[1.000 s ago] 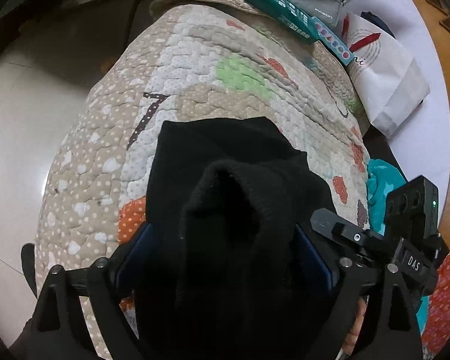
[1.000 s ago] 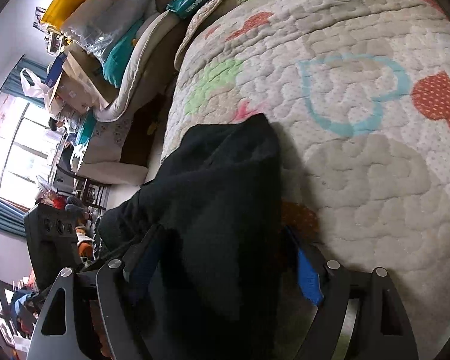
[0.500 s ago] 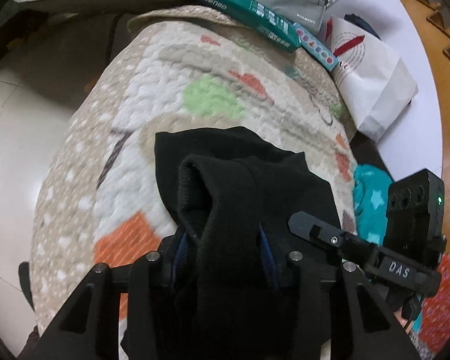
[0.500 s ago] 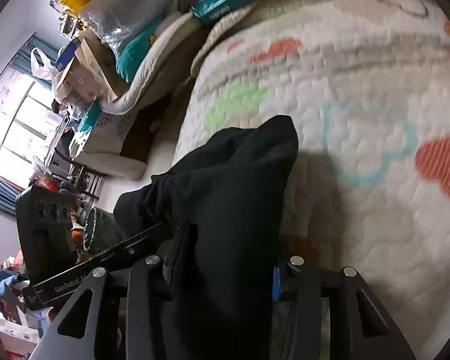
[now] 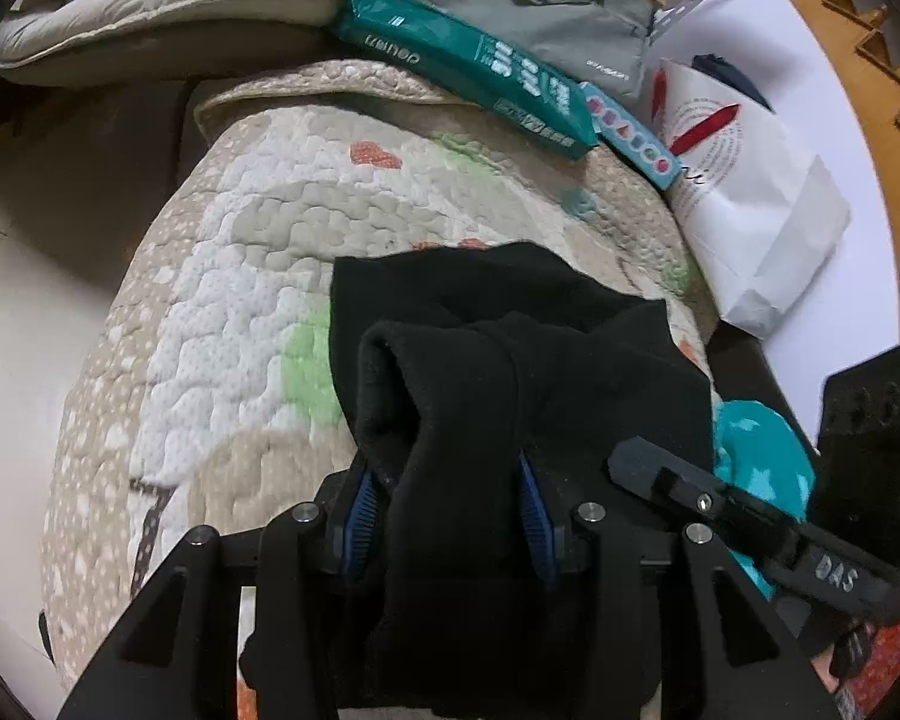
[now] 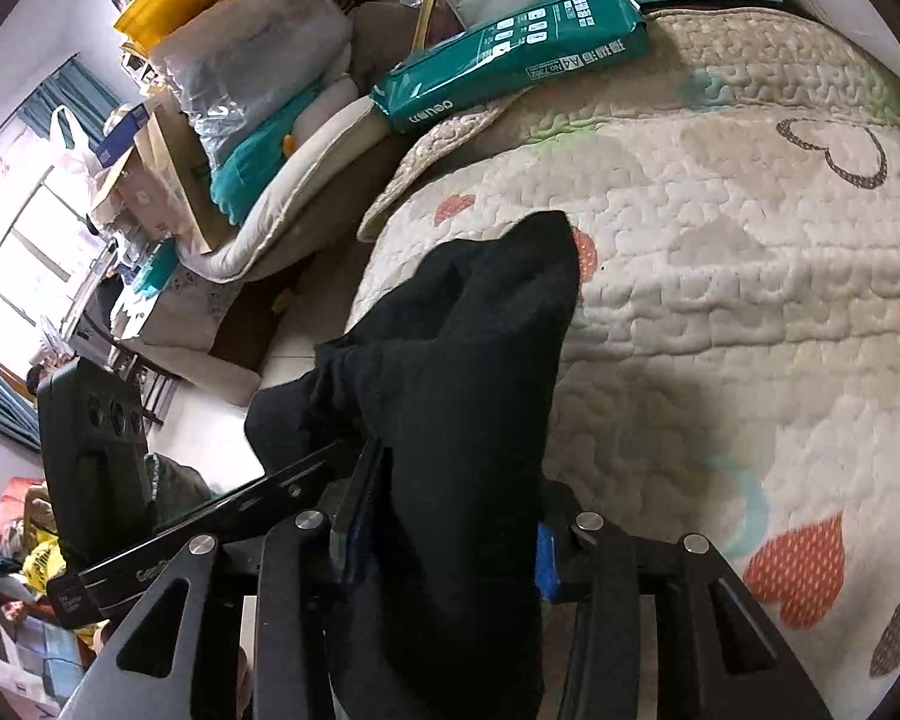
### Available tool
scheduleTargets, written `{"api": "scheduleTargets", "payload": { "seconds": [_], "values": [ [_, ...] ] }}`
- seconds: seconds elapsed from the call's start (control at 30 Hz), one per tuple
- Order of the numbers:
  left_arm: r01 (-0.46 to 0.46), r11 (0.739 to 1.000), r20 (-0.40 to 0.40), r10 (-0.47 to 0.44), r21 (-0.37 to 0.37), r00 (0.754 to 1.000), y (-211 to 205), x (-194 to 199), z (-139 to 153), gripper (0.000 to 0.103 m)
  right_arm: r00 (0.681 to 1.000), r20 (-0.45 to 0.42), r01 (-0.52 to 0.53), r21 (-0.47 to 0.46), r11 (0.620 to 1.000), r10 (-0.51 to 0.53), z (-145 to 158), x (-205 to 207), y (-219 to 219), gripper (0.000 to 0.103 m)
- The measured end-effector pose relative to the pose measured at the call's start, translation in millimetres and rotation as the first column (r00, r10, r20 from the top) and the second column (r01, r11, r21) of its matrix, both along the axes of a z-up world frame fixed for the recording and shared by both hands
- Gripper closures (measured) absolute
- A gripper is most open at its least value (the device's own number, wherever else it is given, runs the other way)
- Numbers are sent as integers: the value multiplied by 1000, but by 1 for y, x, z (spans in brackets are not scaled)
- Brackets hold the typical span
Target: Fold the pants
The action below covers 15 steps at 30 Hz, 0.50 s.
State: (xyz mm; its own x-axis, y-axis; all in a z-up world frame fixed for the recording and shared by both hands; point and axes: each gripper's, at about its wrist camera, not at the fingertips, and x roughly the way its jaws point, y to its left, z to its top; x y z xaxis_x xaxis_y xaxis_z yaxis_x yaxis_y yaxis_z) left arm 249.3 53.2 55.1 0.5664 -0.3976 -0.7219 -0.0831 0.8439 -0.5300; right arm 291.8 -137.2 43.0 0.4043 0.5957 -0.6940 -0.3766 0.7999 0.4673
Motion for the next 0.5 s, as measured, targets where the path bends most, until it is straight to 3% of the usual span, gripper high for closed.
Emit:
{"api": "scheduleTargets", "payload": {
  "seconds": [0.2, 0.33, 0.4, 0.5],
  "values": [
    [-19, 995, -28, 22, 101, 999, -13, 13, -12, 61, 997, -62, 51, 29, 998, -49, -23, 23, -3, 58],
    [-32, 996, -40, 35, 86, 999, -7, 14, -15, 60, 996, -70, 65, 31, 997, -63, -29, 29, -2, 58],
    [-48, 997, -47, 51, 64, 998, -2, 14, -18, 54, 993, -76, 88, 24, 996, -86, -32, 30, -2, 53],
    [-74, 997, -84, 74, 2, 994, 9, 14, -26, 36, 989, -84, 125, 6, 992, -124, -37, 30, -5, 44]
  ]
}}
